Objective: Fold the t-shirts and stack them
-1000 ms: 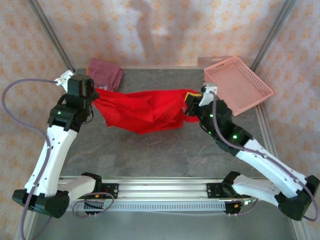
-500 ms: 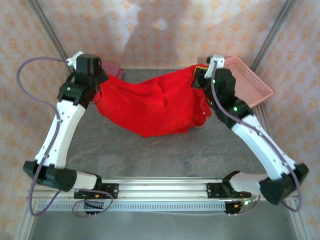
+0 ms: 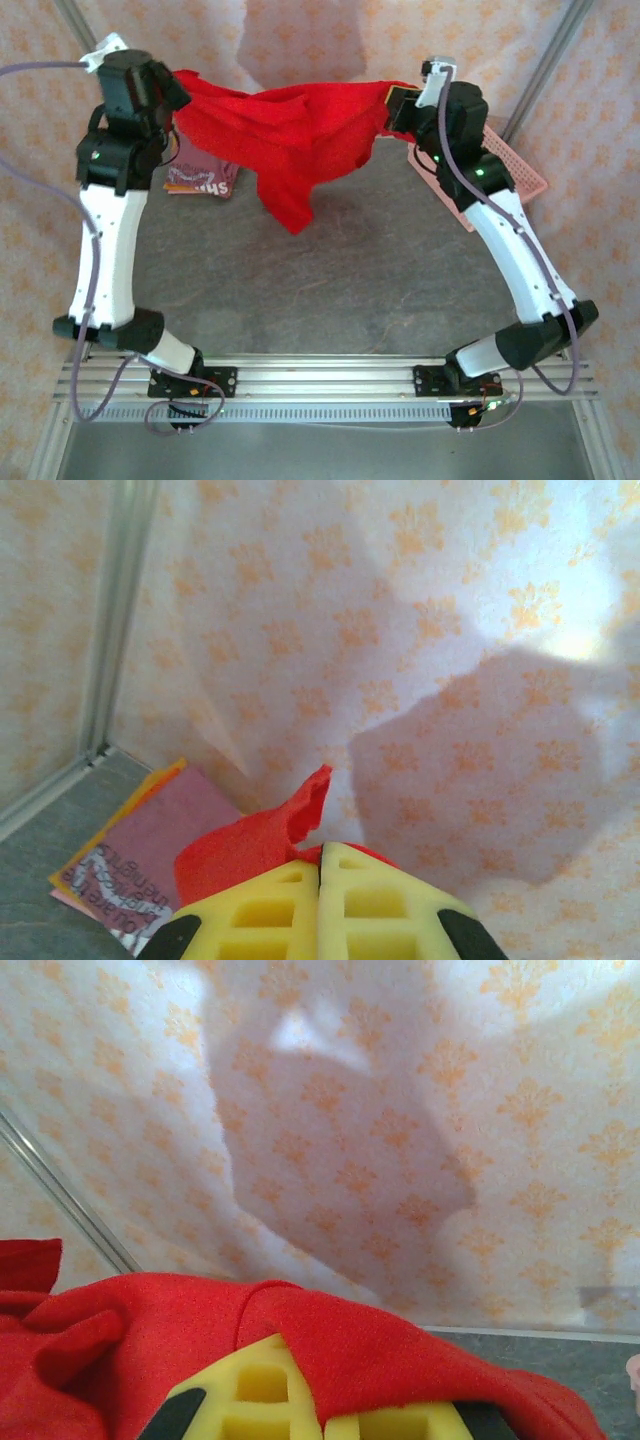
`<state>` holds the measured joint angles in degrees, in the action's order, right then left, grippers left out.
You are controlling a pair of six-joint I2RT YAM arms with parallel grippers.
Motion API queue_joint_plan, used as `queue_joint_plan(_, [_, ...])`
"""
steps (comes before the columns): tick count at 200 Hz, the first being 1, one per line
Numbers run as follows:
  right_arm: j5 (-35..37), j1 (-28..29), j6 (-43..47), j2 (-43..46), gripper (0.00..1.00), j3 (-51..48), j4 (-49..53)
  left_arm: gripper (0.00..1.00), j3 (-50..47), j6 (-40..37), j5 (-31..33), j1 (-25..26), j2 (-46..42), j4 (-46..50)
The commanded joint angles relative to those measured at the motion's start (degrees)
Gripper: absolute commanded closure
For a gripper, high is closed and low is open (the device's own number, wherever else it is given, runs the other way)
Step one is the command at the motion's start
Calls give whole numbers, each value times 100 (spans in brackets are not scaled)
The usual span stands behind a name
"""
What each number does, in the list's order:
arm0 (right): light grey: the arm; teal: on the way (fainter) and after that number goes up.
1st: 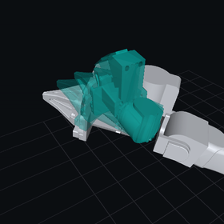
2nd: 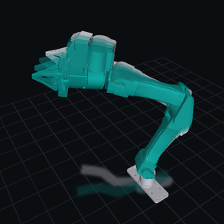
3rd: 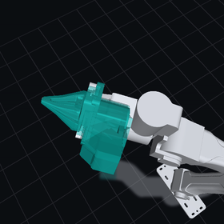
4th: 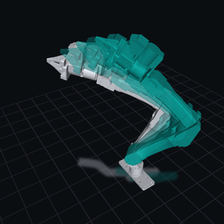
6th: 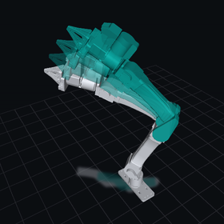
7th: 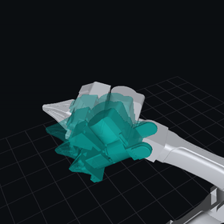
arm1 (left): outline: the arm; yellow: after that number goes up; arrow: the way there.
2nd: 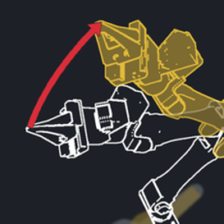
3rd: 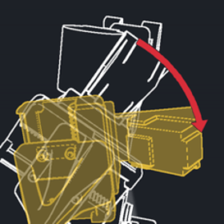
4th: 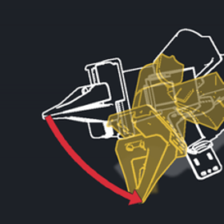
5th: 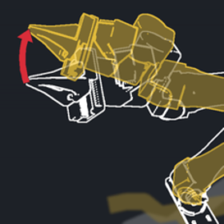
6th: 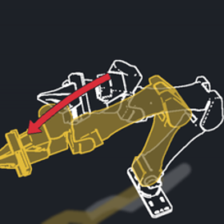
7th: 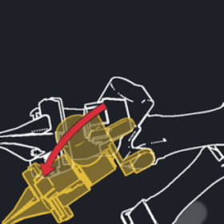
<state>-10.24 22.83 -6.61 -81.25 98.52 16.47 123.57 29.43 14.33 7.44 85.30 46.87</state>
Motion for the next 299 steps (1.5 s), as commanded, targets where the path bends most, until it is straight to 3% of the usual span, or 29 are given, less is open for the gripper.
queue_joint_plan(1, [-161,-83,-133,396,100,-500,-47,100,-1000,-190,453,-52,-832,-151])
queue_joint_plan(43, [-682,-94,-524,1094,100,-2626,-97,100,-3647,227,988,-113,-1928,-176])
queue_joint_plan(74, [-1908,-74,-850,1314,100,-4201,-329,100,-5867,782,861,-240,-2352,-487])
queue_joint_plan(109, [-2979,305,-1641,1624,100,-5738,-1599,100,-7688,1424,855,-290,-2596,-1286])
queue_joint_plan(144, [-2746,791,-1341,1497,100,-5986,-1116,100,-8237,1765,1028,-413,-2332,-1725])
queue_joint_plan(195, [-2457,828,-1239,1152,100,-5895,-1012,100,-7910,1633,859,-890,-1335,-2052])
queue_joint_plan(201, [-2579,838,-1206,1119,91,-5860,-1025,100,-7842,1627,824,-957,-1263,-2047])
queue_joint_plan(217, [-2699,839,-1141,1154,57,-5769,-938,68,-7720,1772,1013,-1025,-1261,-1783])
queue_joint_plan(223, [-2581,837,-1132,1242,50,-5772,-893,40,-7709,1847,1117,-1025,-1337,-1677])
queue_joint_plan(227, [-2468,838,-1135,1305,46,-5780,-860,27,-7722,1863,1172,-1025,-1408,-1638])
queue_joint_plan(244, [-1780,816,-1146,1699,34,-5855,-729,1,-7809,1882,1331,-1021,-1784,-1376])
queue_joint_plan(275, [-572,633,-1394,2010,31,-5937,-469,0,-7848,2010,1187,-861,-2387,-550])
queue_joint_plan(299, [-52,420,-1525,1800,31,-5845,-228,0,-7969,2232,619,-237,-2648,-241])
